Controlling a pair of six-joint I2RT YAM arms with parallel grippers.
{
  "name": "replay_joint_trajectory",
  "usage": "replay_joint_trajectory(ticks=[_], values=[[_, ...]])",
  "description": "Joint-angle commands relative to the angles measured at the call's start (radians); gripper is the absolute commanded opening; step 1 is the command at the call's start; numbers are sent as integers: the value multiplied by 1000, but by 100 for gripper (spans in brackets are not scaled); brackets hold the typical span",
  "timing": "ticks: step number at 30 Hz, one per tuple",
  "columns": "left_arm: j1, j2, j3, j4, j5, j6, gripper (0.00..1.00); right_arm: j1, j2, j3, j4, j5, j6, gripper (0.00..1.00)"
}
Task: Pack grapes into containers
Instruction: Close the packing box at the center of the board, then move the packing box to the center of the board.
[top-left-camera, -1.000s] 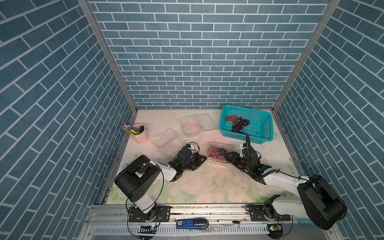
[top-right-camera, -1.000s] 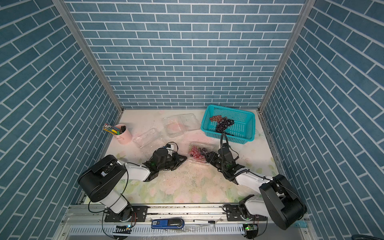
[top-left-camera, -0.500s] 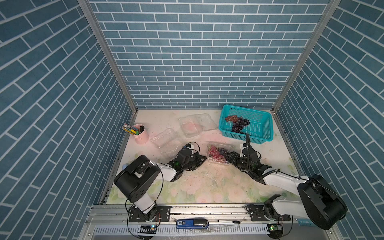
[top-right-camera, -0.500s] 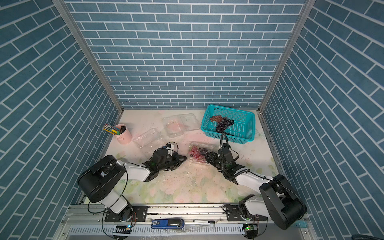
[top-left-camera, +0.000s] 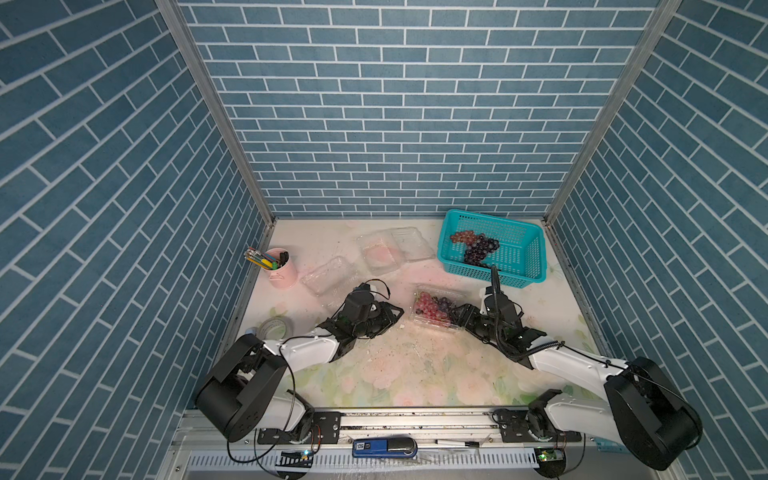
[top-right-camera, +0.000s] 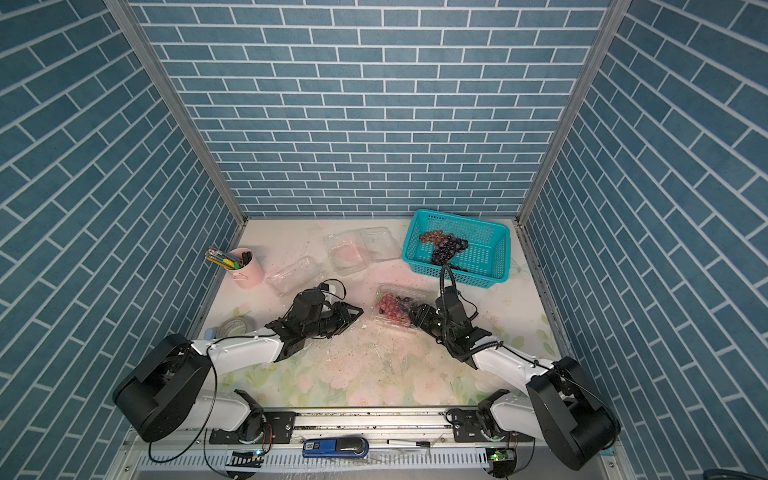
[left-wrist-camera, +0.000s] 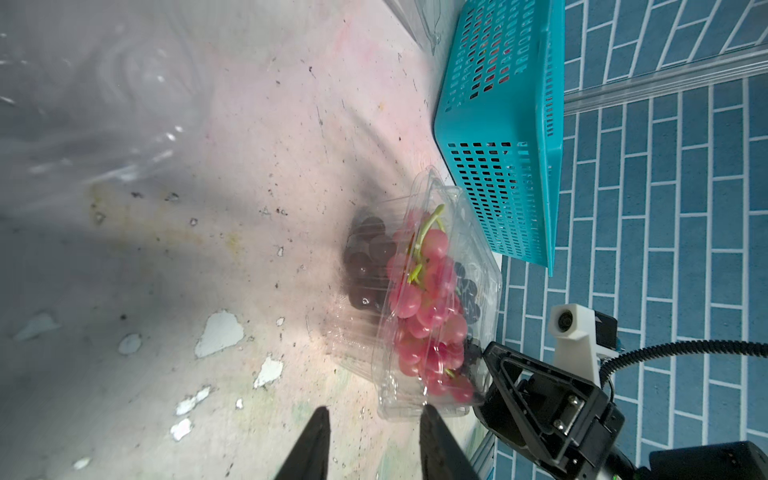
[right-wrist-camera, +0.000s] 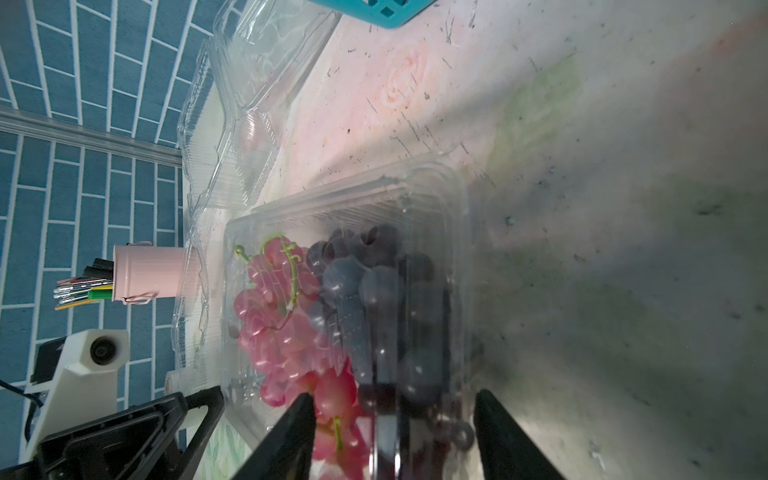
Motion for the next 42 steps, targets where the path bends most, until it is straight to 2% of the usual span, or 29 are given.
replay_joint_trajectory(ticks=[1,7,10,15,16,19,20,31,42], values=[[21,-11,28,-56,19,32,45,-7,-28,33,-73,15,-42,66],[42,53,135,-113,84,97,64,-51,-100,56,-184,24,-99,79],[40,106,182,-77,124,93,74,-60,-102,73,-216,14,-122,85],[35,194,259,-71,185,102,85,-60,-33,91,-164,-37,-125,91],[35,208,275,-81,194,109,91,-59,-14,95,-143,-56,-121,92],[31,240,301,-95,209,115,95,-57,20,94,-86,-87,-96,93],[28,247,305,-92,213,115,99,-56,25,95,-76,-89,-89,93],[-17,340,380,-60,254,71,99,-56,43,84,7,-124,-38,93],[-78,435,502,-64,245,59,100,-100,-35,69,-96,-54,-39,92]])
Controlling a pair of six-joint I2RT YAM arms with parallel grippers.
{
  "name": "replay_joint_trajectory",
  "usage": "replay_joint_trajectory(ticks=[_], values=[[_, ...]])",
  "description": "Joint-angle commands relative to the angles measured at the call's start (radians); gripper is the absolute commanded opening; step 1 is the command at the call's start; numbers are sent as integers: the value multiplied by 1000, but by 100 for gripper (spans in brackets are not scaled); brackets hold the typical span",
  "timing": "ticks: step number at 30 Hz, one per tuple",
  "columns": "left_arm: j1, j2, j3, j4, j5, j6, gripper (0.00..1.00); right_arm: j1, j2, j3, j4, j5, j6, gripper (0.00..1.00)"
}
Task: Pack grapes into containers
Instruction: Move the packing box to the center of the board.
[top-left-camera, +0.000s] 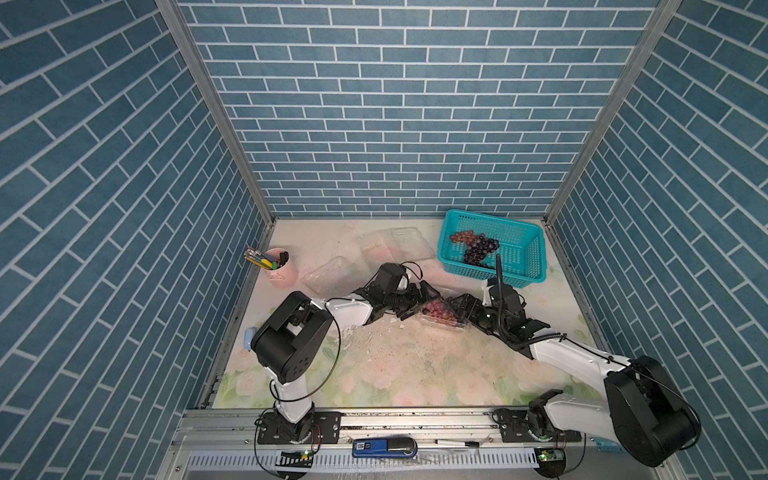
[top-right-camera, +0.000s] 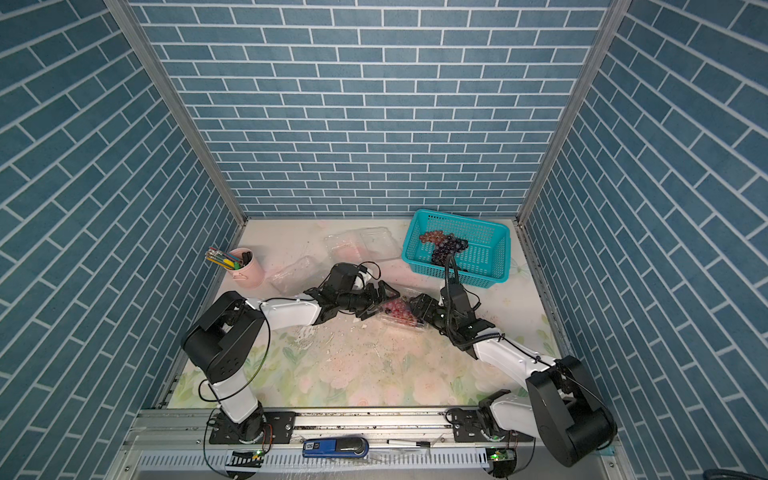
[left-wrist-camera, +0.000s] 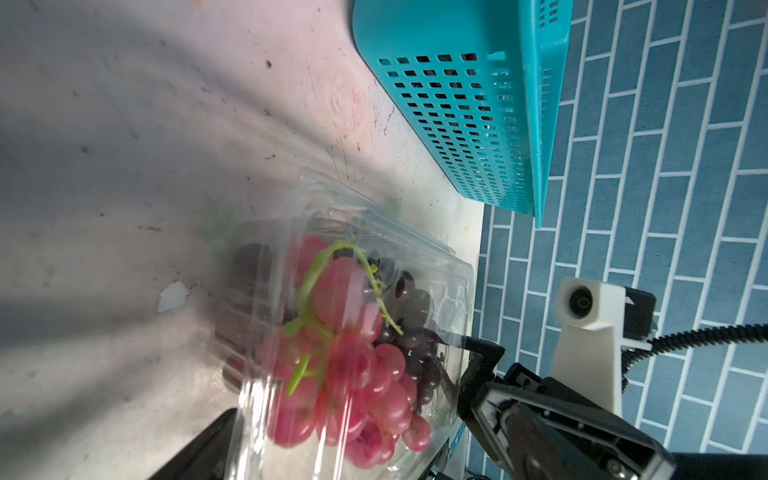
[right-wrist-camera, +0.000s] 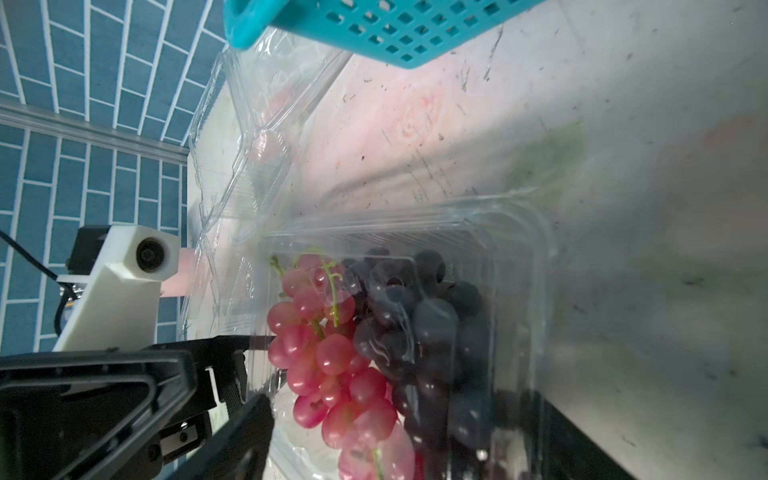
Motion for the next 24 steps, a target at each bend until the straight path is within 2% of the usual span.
replay_joint_trajectory(ticks=[1,13,18,24], values=[[-34,36,63,25,14,-2,99,-27,-51,-5,-35,11,21,92],[-113,204,259,27,16,-11,99,-191,-137,-3,-230,10,-90,92],[-115,221,282,22,21,-11,100,-260,-139,3,-270,2,-142,92],[-115,230,294,26,34,-11,100,-287,-86,55,-292,-1,-197,92]])
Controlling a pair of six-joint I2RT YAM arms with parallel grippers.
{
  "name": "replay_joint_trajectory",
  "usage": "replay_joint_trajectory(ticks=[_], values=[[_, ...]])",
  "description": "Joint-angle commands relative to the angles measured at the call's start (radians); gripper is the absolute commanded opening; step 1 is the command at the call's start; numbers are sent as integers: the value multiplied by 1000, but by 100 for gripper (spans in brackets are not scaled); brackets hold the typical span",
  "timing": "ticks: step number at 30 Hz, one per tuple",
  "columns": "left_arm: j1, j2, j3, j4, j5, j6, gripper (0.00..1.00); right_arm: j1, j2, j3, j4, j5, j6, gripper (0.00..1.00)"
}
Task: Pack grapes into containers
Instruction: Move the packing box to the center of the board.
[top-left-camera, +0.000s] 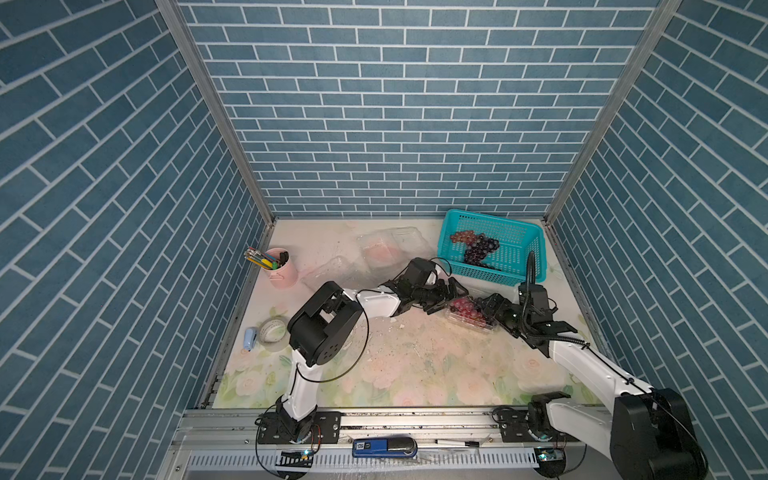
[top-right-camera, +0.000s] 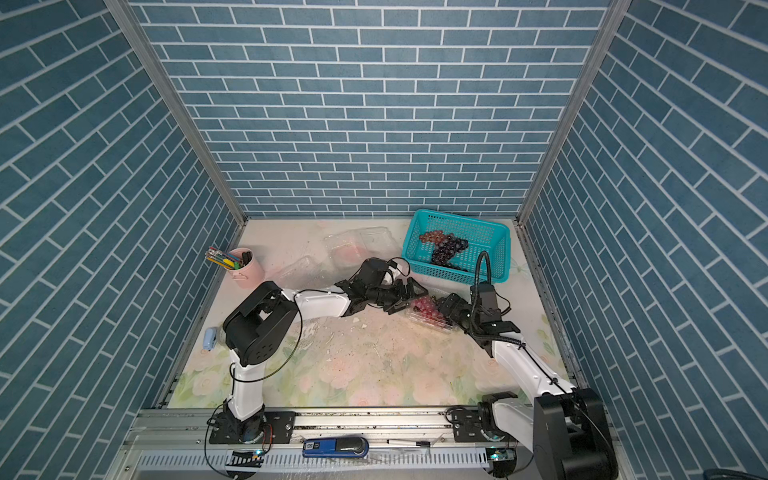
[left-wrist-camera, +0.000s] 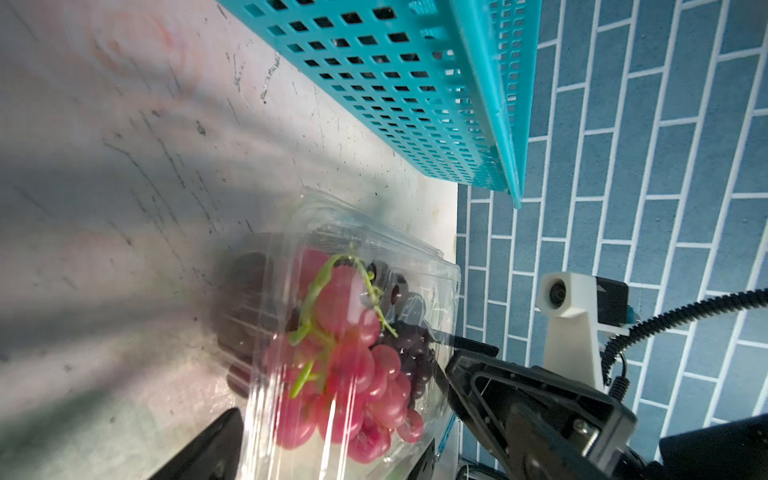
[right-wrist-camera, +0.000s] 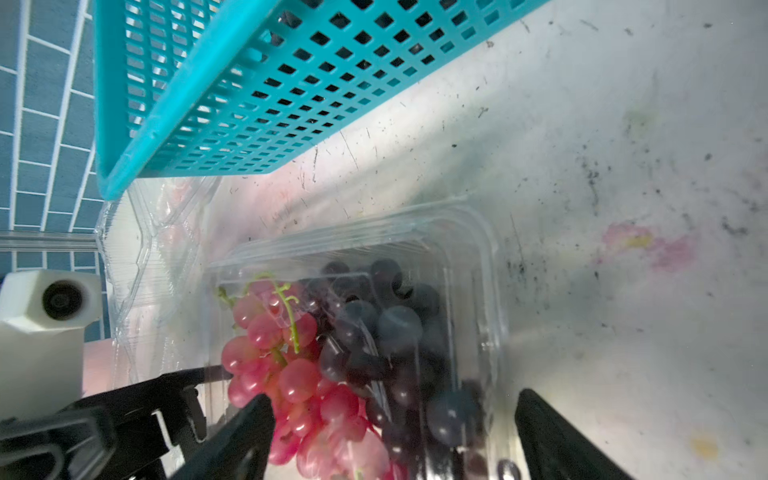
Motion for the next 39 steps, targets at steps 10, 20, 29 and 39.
replay_joint_trajectory(ticks=[10,20,29,39], values=[[78,-111,13,-275,-19,194,100,-77,-73,149,-280,88,-186,93],[224,-369,110,-808,-187,554,100,-11,-6,370,-362,107,-293,99],[377,-369,44,-885,-292,611,100,229,243,575,-328,195,-373,99],[383,-258,-21,-739,-295,530,100,252,262,575,-347,243,-403,99]])
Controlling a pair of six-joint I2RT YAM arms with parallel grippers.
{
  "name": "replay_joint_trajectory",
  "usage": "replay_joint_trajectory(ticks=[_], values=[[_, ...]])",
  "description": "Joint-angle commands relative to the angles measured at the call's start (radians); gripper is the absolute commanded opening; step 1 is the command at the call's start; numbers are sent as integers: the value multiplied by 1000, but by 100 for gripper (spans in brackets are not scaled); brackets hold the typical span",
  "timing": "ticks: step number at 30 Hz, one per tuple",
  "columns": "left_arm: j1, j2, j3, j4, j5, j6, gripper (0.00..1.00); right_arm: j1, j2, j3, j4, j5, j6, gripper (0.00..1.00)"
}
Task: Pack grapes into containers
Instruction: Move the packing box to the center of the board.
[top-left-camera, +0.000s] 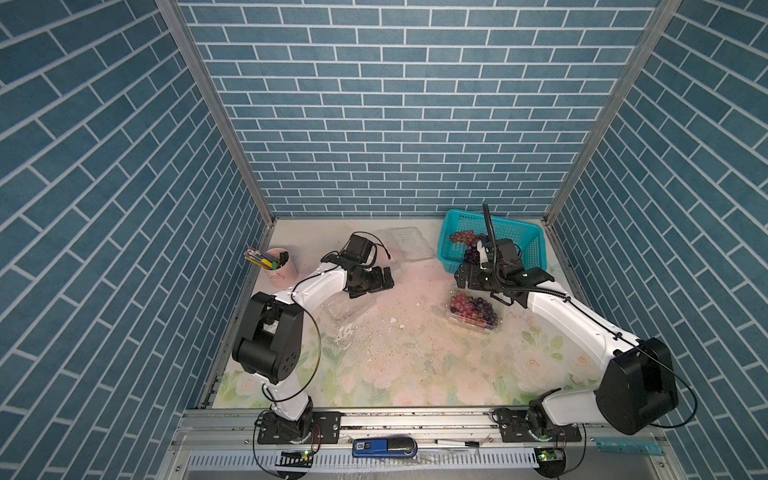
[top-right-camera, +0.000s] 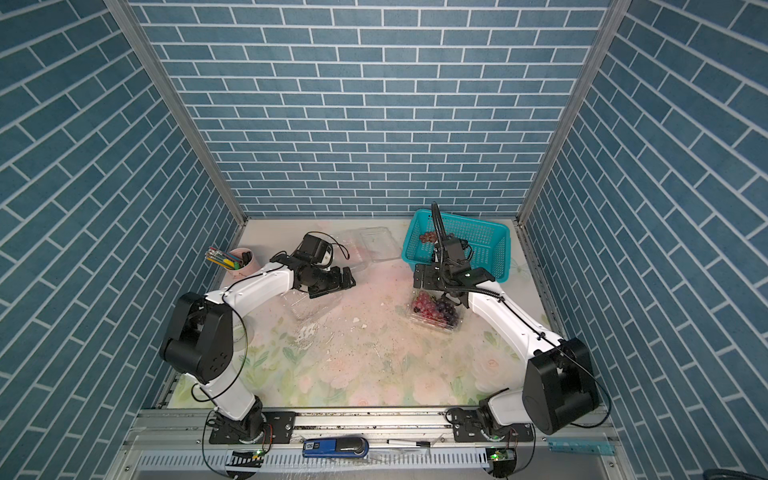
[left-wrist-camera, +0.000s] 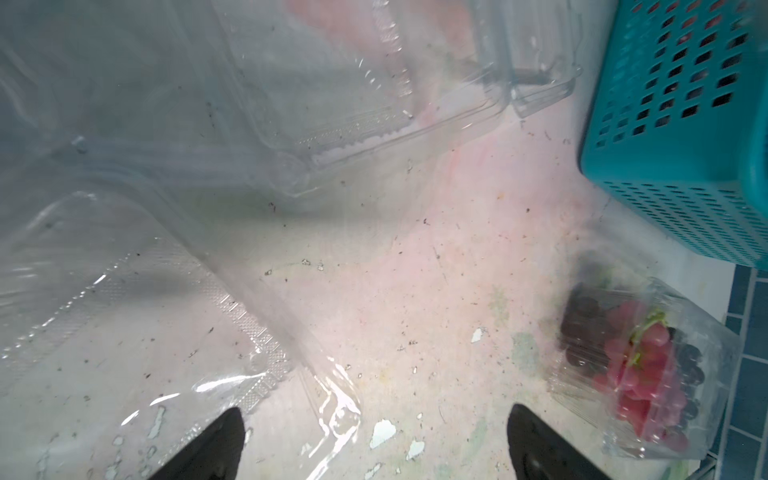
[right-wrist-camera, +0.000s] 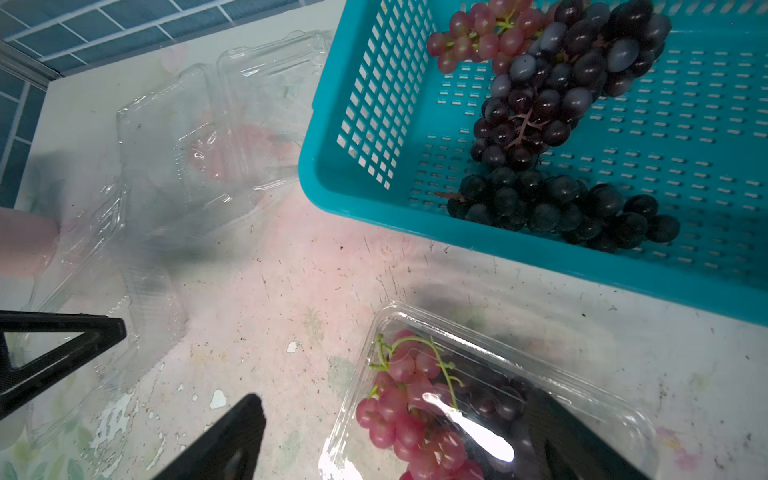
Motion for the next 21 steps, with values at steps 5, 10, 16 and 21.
replay_joint_trajectory(ticks=[5,10,16,21], values=[[-61,52,-38,140,34,-75,100,6,-40,-25,-18,61,-39,99],[-144,55,-81,216,73,-149,100,-5,-70,-38,-5,113,-29,99],[-252,18,-175,339,99,-252,100,-80,-106,-62,23,72,8,99],[-320,-39,-210,385,126,-298,100,-122,-94,-39,3,45,-24,99]])
